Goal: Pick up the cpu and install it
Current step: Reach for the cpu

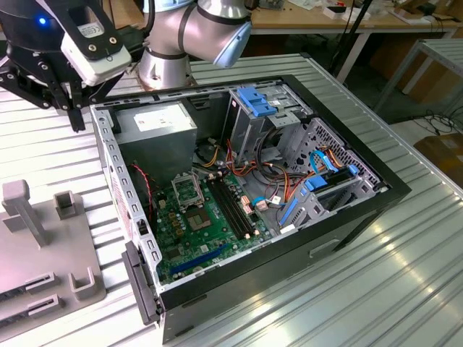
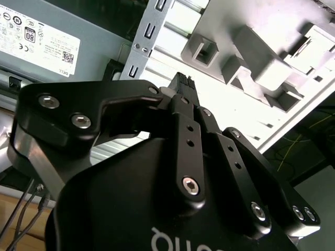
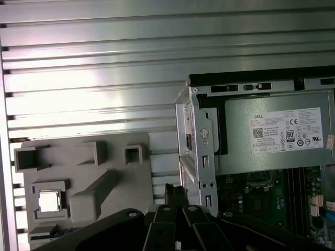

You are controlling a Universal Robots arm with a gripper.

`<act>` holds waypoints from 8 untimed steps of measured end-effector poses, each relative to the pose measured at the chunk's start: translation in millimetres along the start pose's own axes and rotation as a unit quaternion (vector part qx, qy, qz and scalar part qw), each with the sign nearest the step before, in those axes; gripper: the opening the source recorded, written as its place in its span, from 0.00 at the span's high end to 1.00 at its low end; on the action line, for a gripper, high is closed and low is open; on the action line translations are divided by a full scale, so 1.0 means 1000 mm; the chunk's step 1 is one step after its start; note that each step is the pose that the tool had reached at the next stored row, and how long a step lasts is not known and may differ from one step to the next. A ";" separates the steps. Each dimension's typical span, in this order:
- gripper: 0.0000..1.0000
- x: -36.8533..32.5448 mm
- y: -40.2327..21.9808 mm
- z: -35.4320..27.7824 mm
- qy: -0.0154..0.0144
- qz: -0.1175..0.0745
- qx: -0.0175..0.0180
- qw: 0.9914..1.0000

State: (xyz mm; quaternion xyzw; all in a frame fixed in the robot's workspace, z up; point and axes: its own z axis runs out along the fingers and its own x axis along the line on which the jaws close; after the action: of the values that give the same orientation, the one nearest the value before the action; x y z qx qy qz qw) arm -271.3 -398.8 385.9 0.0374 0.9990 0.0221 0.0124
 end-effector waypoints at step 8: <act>0.89 0.0063 -0.0005 0.0002 0.000 0.000 0.000 1.000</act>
State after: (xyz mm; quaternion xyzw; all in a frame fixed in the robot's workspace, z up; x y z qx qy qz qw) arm -277.7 -398.9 385.5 0.0374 0.9990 0.0221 0.0125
